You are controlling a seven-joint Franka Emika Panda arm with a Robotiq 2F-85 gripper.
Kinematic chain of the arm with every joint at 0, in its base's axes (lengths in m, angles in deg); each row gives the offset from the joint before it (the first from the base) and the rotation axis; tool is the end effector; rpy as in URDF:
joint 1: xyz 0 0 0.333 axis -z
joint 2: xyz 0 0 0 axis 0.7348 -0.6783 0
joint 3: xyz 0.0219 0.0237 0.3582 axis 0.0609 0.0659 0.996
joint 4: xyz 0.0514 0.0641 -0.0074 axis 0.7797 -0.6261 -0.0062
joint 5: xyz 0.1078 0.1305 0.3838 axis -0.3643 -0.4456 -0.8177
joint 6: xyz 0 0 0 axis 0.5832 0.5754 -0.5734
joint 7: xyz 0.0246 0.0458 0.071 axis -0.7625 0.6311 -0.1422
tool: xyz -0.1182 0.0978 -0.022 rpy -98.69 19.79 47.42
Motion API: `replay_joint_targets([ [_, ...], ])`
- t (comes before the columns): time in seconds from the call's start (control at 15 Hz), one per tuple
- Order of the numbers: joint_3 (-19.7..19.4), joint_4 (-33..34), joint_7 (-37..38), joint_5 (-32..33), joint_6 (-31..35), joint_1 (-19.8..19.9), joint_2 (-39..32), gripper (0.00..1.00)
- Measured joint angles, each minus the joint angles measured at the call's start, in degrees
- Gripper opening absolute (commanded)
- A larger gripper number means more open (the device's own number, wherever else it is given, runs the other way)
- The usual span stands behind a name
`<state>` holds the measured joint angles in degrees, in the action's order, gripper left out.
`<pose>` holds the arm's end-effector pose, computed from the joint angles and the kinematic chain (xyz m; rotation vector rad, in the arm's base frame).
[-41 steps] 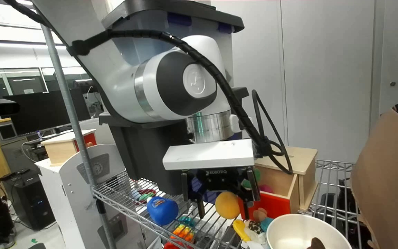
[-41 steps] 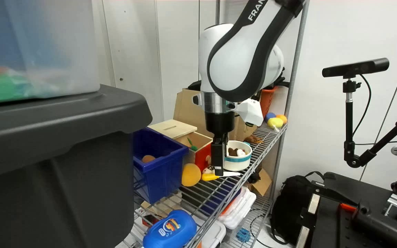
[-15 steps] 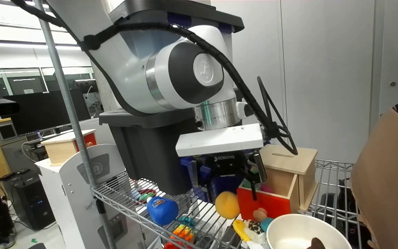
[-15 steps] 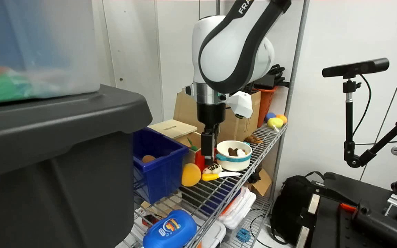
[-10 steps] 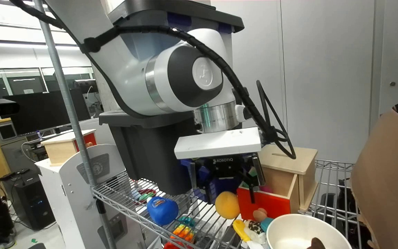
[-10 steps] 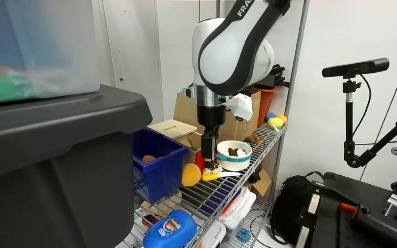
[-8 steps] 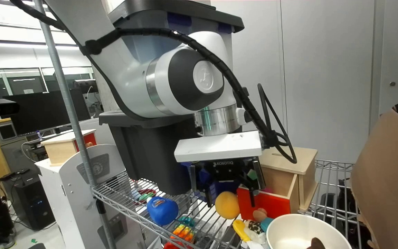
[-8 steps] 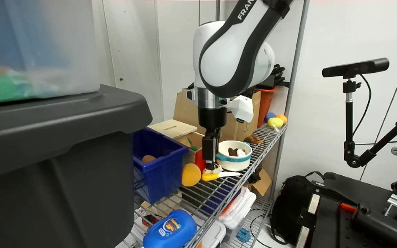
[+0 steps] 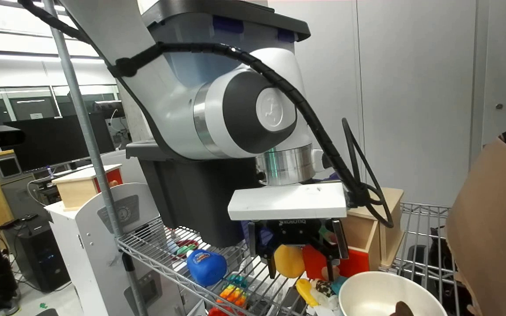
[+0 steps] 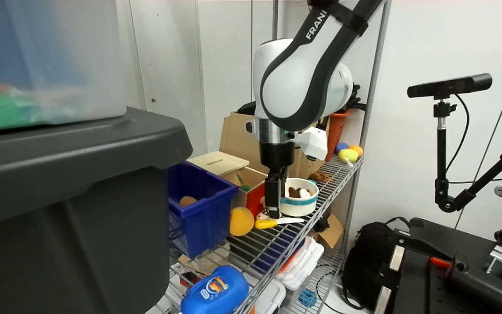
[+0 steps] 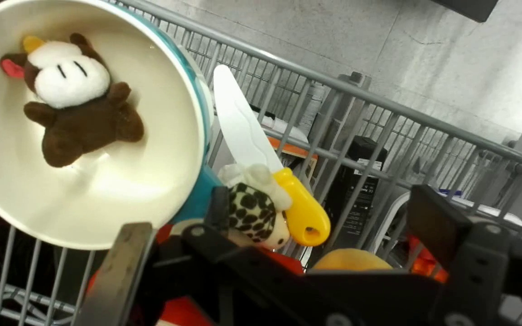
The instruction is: Pick up the white object and put it in the chest drawer
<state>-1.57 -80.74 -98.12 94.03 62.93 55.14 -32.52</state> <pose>0.6505 -0.0640 0.1026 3.0084 0.6869 -0.0731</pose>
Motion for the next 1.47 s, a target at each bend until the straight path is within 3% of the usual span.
replay_joint_targets([
  [1.47,-0.74,3.82,-1.72,0.19,-0.09,1.22,-1.91,1.0],
])
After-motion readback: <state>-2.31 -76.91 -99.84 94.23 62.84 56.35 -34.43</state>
